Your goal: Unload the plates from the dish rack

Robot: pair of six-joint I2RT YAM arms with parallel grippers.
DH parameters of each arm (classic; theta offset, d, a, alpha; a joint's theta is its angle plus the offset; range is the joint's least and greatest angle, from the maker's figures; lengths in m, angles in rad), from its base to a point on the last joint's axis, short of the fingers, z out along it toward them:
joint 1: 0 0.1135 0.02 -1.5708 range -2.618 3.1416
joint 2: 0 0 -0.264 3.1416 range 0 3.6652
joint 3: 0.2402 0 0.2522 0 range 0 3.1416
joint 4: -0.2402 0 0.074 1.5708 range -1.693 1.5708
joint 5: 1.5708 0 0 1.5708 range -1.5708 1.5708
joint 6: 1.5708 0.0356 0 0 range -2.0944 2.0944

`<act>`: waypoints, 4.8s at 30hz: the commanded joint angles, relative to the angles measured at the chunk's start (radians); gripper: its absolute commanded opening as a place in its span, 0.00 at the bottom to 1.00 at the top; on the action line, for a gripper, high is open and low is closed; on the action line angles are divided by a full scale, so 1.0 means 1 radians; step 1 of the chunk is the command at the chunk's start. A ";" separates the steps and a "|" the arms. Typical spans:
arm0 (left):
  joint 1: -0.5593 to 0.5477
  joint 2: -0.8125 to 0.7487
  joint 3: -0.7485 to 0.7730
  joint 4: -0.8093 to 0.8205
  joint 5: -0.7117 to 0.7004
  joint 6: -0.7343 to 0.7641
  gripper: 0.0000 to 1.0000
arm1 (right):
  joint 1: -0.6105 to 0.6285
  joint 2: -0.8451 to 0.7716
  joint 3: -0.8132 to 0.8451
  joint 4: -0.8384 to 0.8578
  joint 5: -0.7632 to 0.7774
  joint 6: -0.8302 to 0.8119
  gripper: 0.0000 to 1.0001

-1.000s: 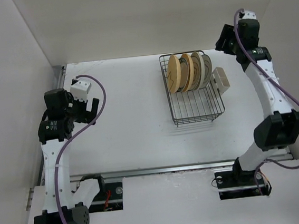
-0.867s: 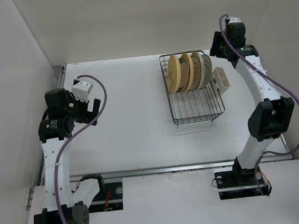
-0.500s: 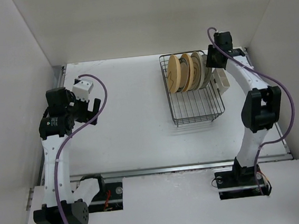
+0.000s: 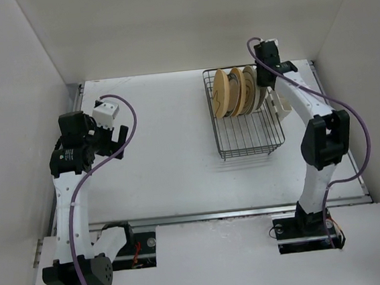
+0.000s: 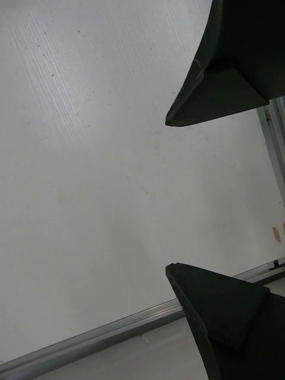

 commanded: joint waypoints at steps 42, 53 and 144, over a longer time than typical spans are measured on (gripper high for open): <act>0.004 0.498 0.106 0.022 0.597 -0.254 0.67 | 0.381 0.084 -0.028 0.494 -1.485 0.292 0.00; 0.004 0.536 0.184 -0.090 0.612 -0.285 0.00 | 0.381 0.093 0.038 0.313 -1.268 0.216 0.57; 0.161 0.670 0.510 -0.251 0.036 -0.409 0.51 | 0.339 -0.220 0.319 0.143 0.835 -0.271 0.00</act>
